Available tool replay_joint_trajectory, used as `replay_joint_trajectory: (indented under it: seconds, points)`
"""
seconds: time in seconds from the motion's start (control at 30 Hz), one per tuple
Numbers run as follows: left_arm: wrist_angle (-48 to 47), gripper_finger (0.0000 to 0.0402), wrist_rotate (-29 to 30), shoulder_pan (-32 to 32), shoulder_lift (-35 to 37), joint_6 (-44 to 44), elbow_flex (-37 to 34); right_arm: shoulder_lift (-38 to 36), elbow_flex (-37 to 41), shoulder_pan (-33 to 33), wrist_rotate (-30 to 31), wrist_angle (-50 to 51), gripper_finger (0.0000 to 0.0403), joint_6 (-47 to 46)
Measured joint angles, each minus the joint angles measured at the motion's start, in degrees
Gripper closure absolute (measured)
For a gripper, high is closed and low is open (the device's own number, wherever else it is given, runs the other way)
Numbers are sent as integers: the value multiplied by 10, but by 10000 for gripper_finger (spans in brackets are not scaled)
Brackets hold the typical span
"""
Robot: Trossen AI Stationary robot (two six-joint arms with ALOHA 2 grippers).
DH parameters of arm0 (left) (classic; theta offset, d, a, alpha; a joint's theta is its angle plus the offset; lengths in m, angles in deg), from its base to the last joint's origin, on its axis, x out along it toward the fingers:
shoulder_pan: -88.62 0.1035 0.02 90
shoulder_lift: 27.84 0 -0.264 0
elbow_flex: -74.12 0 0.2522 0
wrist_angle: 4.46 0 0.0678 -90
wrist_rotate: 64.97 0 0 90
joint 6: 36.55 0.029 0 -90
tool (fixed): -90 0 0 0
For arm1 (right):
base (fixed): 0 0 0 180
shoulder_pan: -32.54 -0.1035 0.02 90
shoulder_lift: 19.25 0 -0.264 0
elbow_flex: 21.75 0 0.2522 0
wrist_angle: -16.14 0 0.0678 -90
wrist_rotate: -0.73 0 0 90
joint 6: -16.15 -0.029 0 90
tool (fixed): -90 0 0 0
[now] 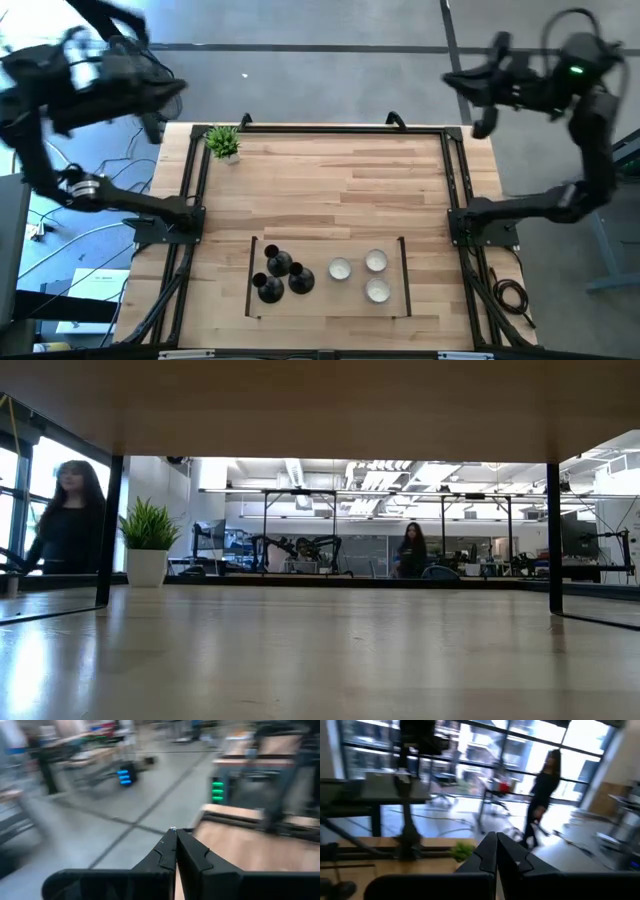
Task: Pick & Place candle stick holders
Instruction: Return to Home Position
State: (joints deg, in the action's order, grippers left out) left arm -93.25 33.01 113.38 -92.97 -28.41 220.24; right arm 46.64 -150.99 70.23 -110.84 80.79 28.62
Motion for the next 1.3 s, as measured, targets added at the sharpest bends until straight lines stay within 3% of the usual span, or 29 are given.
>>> replay_joint_trajectory:
  seconds: [0.07,0.17,0.37,0.53,0.7,1.13,1.3]
  points:
    - [-27,400,56,0,30,-13,0,-24,0,4,30,30,402,1]
    - [-77,400,79,0,77,-33,0,-51,0,6,48,84,403,15]
    - [-148,401,59,0,178,-85,-4,-71,0,6,50,169,403,16]
    - [-137,401,25,0,282,-104,-59,-74,15,6,17,180,403,-1]
    - [-71,401,-10,0,390,-106,-166,-103,133,6,-71,74,403,-45]
    - [124,401,-97,0,603,-98,-549,-234,542,6,-152,-345,403,-226]
    - [207,401,-135,0,649,-98,-680,-284,667,-21,-139,-487,403,-288]
